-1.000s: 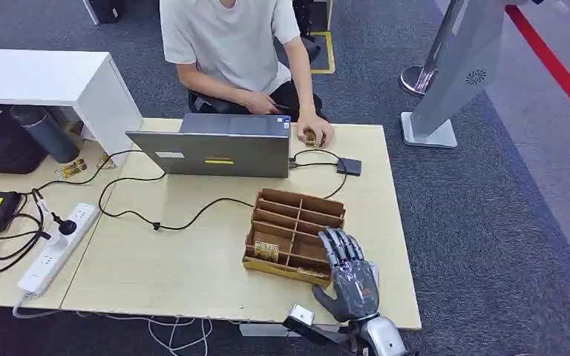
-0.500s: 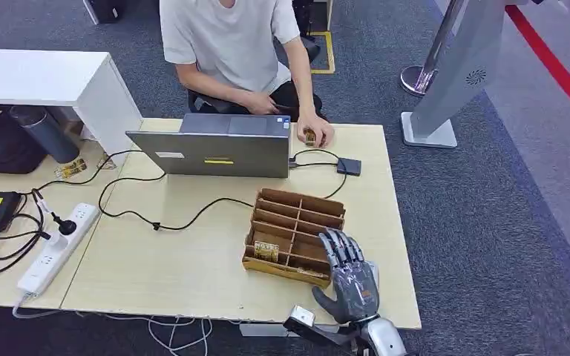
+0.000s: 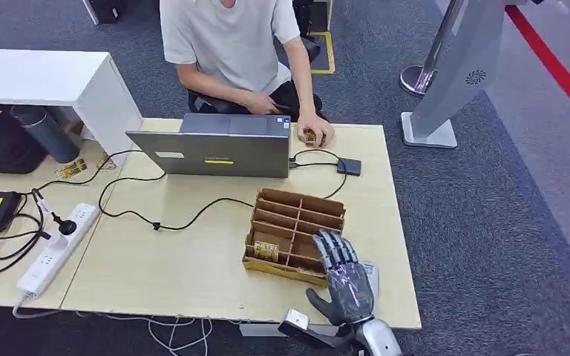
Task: Pass the card to the sensor for recognition and then transmit it.
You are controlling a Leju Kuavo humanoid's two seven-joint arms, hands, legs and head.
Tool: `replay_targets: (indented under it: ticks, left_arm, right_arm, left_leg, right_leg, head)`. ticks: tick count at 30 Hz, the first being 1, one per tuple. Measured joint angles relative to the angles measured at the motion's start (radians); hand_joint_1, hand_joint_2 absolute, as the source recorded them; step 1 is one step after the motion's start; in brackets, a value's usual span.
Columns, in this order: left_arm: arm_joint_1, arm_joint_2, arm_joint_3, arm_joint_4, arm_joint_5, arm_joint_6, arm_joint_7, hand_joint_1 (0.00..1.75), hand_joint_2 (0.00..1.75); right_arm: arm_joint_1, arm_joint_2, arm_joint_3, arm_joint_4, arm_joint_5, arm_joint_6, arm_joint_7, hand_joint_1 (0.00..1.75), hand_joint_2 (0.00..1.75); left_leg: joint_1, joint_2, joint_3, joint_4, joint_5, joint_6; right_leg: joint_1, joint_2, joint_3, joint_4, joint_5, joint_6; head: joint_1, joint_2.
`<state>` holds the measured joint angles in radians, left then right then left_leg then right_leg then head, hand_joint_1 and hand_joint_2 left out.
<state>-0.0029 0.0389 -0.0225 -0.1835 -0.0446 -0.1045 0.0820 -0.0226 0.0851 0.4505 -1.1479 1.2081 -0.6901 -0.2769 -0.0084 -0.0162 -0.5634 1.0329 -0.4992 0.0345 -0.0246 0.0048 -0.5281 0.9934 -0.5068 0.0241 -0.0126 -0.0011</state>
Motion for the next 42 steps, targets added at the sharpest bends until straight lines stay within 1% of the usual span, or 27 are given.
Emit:
replay_targets:
  ticks: [20,28,29,30,35,42]
  left_arm:
    - [-0.001,0.0,0.0,0.0,-0.002,-0.002,0.002,0.0,1.75]
    - [-0.001,0.0,0.0,0.0,-0.004,-0.003,0.002,0.0,1.75]
    - [0.0,0.0,0.0,0.0,-0.005,-0.003,0.002,0.0,1.75]
    - [-0.001,0.0,0.0,0.0,-0.005,-0.004,0.002,0.0,1.75]
    - [-0.001,0.0,0.0,0.0,-0.005,-0.007,0.002,0.0,1.75]
    - [-0.001,0.0,0.0,0.0,-0.006,-0.009,0.002,0.0,1.75]
  right_arm:
    - [-0.007,0.006,0.042,0.017,-0.002,0.0,0.0,0.0,1.75]
    - [-0.008,0.006,0.044,0.021,-0.003,0.0,0.0,0.0,1.75]
    - [-0.008,0.006,0.044,0.021,-0.003,0.0,-0.001,0.38,1.75]
    - [-0.008,0.006,0.044,0.021,-0.003,0.0,-0.001,1.75,1.75]
    - [-0.008,0.006,0.044,0.027,-0.009,0.0,-0.018,1.75,1.75]
    - [-0.011,0.006,0.044,0.035,-0.016,-0.005,-0.022,1.75,1.75]
  left_leg:
    - [0.0,0.0,0.0,0.0,0.0,0.0]
    - [0.0,0.0,0.0,0.0,0.0,0.0]
    - [0.0,0.0,0.0,0.0,0.0,0.0]
    - [0.0,0.0,0.0,0.0,0.0,0.0]
    - [0.0,0.0,0.0,0.0,0.0,0.0]
    - [0.0,0.0,0.0,0.0,0.0,0.0]
  right_leg:
    - [0.0,0.0,0.0,0.0,0.0,0.0]
    - [0.0,0.0,0.0,0.0,0.0,0.0]
    - [0.0,0.0,0.0,0.0,0.0,0.0]
    - [0.0,0.0,0.0,0.0,0.0,0.0]
    - [0.0,0.0,0.0,0.0,0.0,0.0]
    - [0.0,0.0,0.0,0.0,0.0,0.0]
  head:
    - [0.0,0.0]
    - [0.0,0.0]
    - [0.0,0.0]
    - [0.0,0.0]
    - [0.0,0.0]
    - [0.0,0.0]
